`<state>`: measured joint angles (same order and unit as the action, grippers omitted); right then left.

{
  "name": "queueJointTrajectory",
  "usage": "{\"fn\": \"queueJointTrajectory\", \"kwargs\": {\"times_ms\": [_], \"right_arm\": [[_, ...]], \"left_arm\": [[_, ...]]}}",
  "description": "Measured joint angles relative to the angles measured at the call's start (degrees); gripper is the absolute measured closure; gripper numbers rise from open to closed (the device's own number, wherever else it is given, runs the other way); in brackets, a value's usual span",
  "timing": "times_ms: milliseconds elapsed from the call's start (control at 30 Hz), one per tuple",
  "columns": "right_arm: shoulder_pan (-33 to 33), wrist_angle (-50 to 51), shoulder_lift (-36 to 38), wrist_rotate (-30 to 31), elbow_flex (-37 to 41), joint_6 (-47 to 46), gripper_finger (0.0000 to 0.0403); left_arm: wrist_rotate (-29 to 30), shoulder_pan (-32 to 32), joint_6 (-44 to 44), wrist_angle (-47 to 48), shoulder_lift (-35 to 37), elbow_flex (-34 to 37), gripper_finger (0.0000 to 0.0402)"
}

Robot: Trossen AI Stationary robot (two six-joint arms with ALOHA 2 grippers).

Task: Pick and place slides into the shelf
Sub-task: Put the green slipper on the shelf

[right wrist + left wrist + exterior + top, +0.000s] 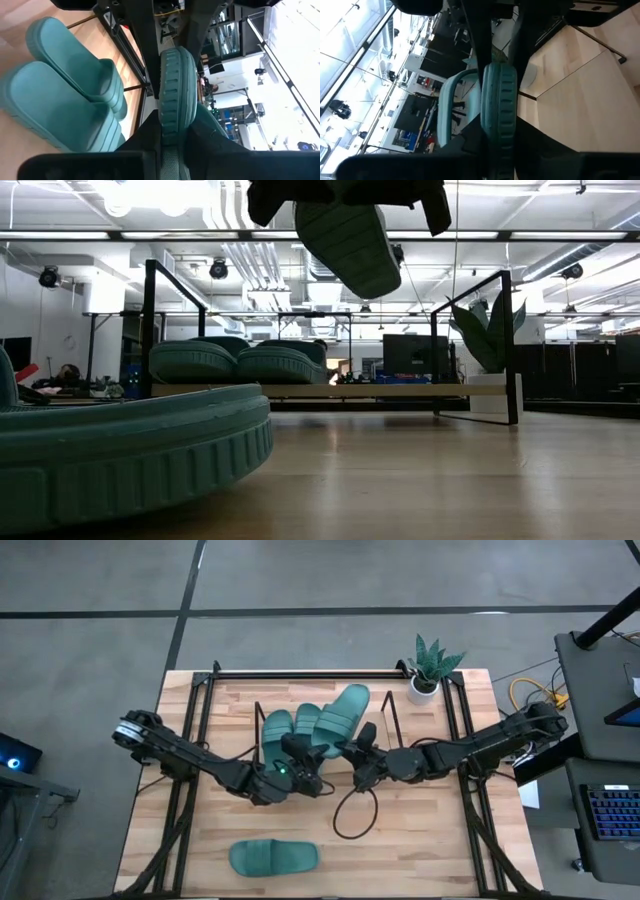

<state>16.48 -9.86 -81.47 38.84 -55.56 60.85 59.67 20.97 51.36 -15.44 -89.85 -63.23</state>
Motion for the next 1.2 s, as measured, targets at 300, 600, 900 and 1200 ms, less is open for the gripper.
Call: {"fn": "queueJointTrajectory", "kwargs": {"times_ms": [300,600,900,1200], "right_arm": [[0.22,-3.03,0.35,-0.41,2.80,1.99,0.0360],[2.15,-2.90,0.56,-3.85,5.59,3.69,0.0360],[2.15,-7.15,2.87,-10.77,11.94,4.10,0.0360],[2.14,-13.59,9.48,-21.87,20.52,3.23,0.0361]], "left_arm": [[-6.56,1.90,-7.79,5.41,4.76,1.27,0.0309],[-24.80,3.11,-28.78,23.63,16.67,2.14,0.0306],[-36.09,3.41,-36.09,23.83,29.46,9.23,0.0305],[-36.08,3.59,-40.05,22.99,39.07,15.81,0.0305]]}}
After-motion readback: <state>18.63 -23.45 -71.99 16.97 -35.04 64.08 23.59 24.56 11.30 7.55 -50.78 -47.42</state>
